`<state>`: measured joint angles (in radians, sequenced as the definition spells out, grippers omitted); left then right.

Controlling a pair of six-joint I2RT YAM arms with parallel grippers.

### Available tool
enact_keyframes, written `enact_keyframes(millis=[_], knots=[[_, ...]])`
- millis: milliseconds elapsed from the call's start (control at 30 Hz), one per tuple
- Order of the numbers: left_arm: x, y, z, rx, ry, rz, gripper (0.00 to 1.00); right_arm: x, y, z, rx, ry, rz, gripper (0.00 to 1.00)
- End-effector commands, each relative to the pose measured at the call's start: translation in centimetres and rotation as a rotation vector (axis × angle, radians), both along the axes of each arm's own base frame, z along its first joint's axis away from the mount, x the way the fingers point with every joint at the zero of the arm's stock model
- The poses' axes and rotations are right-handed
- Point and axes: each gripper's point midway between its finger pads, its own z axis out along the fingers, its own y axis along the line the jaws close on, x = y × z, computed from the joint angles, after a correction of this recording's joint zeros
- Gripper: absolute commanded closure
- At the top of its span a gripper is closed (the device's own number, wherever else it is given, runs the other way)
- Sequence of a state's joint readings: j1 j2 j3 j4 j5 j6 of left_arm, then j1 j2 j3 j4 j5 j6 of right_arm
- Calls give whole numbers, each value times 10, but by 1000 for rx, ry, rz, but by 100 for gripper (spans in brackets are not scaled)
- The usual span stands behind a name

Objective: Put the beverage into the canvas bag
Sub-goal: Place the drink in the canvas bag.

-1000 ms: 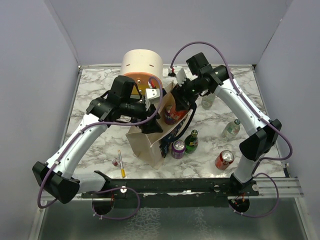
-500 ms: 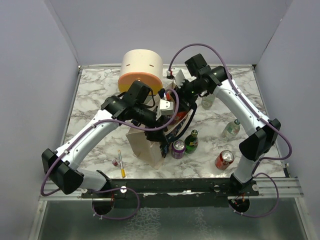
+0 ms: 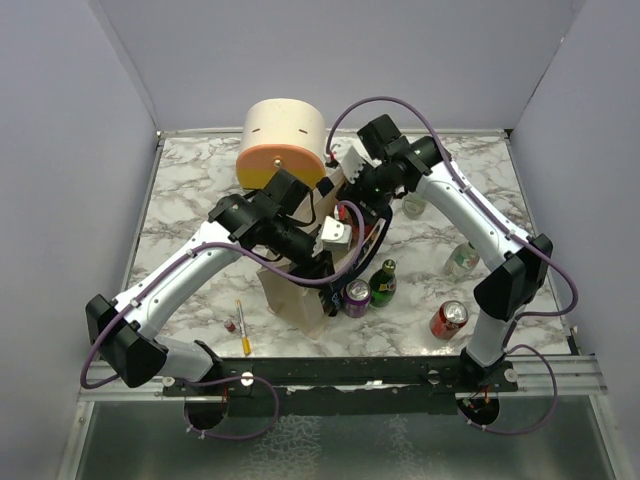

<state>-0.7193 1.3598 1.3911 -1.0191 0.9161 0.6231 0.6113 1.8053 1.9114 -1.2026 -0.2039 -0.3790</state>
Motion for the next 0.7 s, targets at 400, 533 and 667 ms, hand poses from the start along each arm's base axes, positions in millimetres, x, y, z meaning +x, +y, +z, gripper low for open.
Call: enact_keyframes(millis=[400, 533, 667], knots=[[-4, 3, -14, 16, -47, -72, 71, -13, 21, -18, -48, -53, 162, 99], [-3, 2, -14, 16, -54, -74, 75, -11, 27, 0, -9, -84, 172, 99], [-1, 1, -13, 13, -59, -78, 82, -21, 39, 22, 77, -79, 217, 99]])
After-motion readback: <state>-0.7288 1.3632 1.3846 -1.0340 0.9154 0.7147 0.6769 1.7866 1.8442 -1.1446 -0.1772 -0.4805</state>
